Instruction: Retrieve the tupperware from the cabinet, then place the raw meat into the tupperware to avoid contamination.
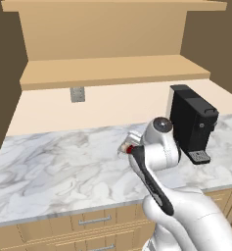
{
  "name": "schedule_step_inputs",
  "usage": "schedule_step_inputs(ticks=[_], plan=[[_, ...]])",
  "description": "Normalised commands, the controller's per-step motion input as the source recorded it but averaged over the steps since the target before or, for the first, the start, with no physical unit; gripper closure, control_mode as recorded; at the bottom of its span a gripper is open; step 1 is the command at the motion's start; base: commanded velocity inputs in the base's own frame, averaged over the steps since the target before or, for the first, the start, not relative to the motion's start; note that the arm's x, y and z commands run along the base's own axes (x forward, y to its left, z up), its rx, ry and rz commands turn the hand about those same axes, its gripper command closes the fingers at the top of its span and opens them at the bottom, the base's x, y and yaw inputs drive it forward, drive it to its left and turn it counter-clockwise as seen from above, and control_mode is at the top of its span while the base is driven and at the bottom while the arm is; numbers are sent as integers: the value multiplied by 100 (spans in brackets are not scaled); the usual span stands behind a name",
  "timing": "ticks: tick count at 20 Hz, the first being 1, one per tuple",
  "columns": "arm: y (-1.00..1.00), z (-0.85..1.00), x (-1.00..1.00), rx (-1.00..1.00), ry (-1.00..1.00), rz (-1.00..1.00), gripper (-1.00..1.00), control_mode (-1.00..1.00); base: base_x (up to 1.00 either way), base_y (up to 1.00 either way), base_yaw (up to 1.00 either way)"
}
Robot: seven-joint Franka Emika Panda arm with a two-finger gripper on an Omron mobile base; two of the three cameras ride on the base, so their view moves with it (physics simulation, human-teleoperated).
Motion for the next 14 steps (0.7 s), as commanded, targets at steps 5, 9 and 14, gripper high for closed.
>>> schedule_step_inputs(ticks=[5, 9, 14], plan=[[9, 18, -83, -7, -36, 0, -100, -100, 0, 0, 0], [14, 30, -77, -9, -38, 0, -100, -100, 0, 0, 0], [19, 39, -70, -12, -38, 0, -100, -100, 0, 0, 0]])
